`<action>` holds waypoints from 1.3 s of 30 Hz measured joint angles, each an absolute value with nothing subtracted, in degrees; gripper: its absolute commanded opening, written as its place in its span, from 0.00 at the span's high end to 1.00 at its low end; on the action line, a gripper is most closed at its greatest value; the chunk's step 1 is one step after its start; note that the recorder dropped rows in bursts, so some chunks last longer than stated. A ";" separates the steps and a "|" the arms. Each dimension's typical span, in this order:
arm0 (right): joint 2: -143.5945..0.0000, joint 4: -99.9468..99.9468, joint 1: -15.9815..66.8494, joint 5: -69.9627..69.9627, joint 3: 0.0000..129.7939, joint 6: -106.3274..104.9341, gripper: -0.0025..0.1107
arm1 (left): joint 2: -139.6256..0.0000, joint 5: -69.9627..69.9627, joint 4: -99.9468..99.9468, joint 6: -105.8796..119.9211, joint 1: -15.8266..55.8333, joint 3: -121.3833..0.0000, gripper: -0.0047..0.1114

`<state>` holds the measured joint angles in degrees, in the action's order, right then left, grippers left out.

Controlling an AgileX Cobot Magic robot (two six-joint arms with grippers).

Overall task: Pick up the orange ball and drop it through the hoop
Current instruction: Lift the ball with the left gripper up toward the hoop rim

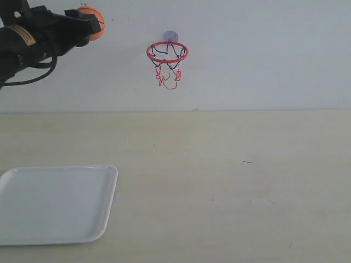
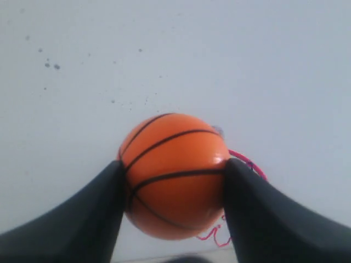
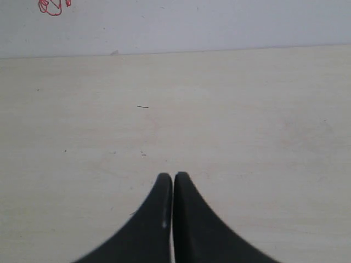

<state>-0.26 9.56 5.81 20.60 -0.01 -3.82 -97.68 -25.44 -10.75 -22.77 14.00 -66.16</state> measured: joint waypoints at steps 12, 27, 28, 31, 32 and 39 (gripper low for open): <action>-0.26 9.56 5.81 20.60 -0.01 -3.82 0.98 | -117.46 -26.00 -84.06 -96.22 11.96 -103.91 0.92; -0.26 9.56 5.81 20.60 -0.01 -3.82 0.98 | -138.59 -39.11 -99.79 -119.80 8.02 -134.18 0.92; -0.26 9.56 5.81 20.60 -0.01 -3.82 0.98 | -138.86 -39.53 -99.64 -119.80 8.02 -134.46 0.92; -0.26 9.56 5.81 20.60 -0.01 -3.82 0.98 | -139.94 -42.50 -97.12 -119.80 8.02 -134.95 0.92; -0.26 9.56 5.81 20.60 -0.01 -3.82 0.98 | -140.24 -43.28 -97.02 -119.80 8.02 -134.95 0.92; -0.26 9.56 5.81 20.60 -0.01 -3.82 0.98 | -142.00 -46.86 -97.15 -114.18 7.92 -136.40 0.92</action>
<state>-0.26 9.56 5.81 20.60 -0.01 -3.82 -142.00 -46.86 -97.15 -114.18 7.92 -136.40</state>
